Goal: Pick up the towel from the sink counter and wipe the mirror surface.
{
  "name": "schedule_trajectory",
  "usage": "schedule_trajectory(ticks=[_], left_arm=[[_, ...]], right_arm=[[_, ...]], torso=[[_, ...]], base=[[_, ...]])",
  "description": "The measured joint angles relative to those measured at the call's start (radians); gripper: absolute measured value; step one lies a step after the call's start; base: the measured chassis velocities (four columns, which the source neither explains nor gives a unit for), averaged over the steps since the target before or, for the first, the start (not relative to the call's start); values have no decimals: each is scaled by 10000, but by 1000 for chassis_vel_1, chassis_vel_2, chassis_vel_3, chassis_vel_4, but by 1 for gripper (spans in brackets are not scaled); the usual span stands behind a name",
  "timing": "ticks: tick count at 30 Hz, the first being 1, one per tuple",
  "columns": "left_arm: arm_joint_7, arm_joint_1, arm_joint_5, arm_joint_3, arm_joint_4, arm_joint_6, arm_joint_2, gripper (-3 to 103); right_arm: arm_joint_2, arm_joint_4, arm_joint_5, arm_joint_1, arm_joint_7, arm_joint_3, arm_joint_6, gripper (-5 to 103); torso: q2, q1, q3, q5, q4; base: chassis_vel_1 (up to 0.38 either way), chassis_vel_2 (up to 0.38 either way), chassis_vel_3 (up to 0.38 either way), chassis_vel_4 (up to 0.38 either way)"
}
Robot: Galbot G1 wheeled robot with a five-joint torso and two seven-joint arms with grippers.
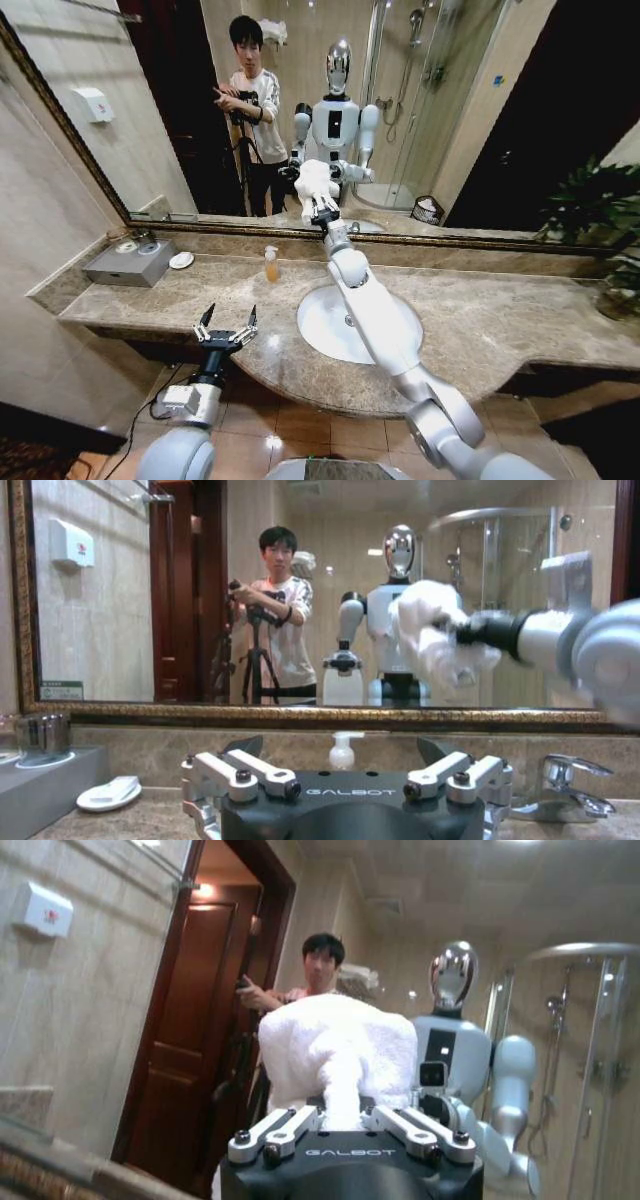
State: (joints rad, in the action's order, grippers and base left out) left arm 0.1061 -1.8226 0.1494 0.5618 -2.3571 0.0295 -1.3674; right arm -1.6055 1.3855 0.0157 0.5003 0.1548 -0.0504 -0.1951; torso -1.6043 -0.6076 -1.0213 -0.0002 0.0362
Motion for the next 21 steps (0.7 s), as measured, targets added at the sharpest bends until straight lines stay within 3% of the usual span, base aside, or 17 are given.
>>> schedule_trajectory(ticks=[9, 21], left_arm=[[0, 0, 0, 0, 0, 0, 0, 100], [0, 0, 1, 0, 0, 0, 0, 100]], right_arm=[[-56, -612, 208, 570, -84, -272, 383, 13], [-38, 736, -12, -183, 84, -462, -46, 13]], torso=[[0, 0, 0, 2, -2], [0, 0, 0, 1, -1]], base=[[0, 0, 0, 0], [0, 0, 0, 0]])
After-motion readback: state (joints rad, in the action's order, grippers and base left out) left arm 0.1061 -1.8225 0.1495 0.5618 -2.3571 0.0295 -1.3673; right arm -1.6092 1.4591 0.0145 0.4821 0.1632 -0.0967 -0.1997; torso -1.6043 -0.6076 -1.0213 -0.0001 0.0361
